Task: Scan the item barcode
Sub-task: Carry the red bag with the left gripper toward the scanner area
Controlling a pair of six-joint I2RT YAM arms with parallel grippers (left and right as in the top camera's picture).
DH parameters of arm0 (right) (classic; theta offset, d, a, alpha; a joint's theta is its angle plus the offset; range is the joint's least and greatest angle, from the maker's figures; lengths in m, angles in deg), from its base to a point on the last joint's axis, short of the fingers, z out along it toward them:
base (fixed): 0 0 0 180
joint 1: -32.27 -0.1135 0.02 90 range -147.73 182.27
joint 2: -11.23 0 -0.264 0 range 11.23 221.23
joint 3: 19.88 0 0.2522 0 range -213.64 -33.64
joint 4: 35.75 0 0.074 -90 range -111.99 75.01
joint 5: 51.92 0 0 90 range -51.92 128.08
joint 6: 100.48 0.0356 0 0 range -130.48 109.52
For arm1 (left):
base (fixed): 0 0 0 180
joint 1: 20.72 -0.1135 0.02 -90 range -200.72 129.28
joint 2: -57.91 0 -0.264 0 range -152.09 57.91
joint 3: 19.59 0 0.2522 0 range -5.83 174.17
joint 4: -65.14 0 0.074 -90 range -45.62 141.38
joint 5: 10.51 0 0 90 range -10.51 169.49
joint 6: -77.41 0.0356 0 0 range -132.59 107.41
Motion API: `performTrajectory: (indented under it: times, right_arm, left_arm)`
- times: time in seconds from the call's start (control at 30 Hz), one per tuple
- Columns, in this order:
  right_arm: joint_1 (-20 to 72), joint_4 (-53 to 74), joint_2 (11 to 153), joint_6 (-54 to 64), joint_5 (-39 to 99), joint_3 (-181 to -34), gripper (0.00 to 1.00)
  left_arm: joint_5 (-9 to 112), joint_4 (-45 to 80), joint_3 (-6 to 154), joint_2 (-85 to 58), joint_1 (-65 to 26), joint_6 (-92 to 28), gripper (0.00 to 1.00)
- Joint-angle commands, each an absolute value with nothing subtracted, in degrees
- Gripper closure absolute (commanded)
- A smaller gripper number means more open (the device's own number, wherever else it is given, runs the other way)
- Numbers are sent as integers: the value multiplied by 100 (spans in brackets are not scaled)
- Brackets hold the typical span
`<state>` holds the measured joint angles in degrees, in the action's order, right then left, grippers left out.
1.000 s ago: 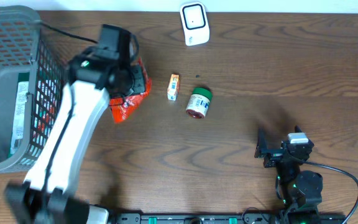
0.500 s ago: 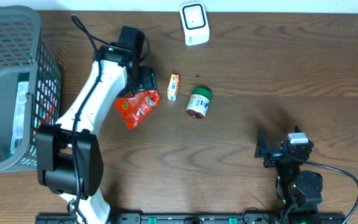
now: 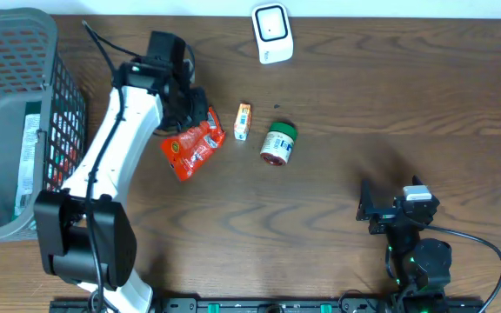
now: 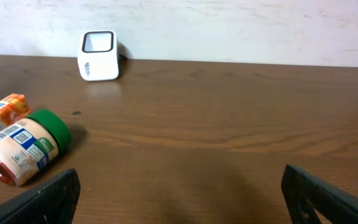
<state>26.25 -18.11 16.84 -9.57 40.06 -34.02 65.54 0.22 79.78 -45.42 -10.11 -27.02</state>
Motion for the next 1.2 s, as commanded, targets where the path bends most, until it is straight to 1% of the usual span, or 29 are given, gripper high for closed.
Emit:
performTrajectory:
  times: [0.0,0.23,0.43,0.67,0.87,1.03,1.17]
  right_arm:
    - [2655,-1791,1677,-880,4056,-3396,1]
    - [2655,-1791,1677,-880,4056,-3396,1]
    - [2655,-1791,1677,-880,4056,-3396,1]
    - [2655,-1791,1677,-883,4056,-3396,1]
    - [2655,-1791,1679,-880,4056,-3396,1]
    - [2655,-1791,1679,-880,4056,-3396,1]
    - [2655,-1791,1677,-883,4056,-3396,1]
  left_arm:
    - [6353,252,7486,-4593,-1024,-2552,90]
    - [6346,1131,6515,-4595,-1024,-2552,86]
    - [6698,1839,5805,-4656,-1024,-2560,86]
    - [6967,1753,5595,-4686,-1024,-2571,86]
    - [6965,1434,6059,-4184,-1024,-2576,87]
    - [6967,1714,6170,-3489,-1024,-2576,87]
    - [6967,1863,6164,-3441,-1024,-2578,87]
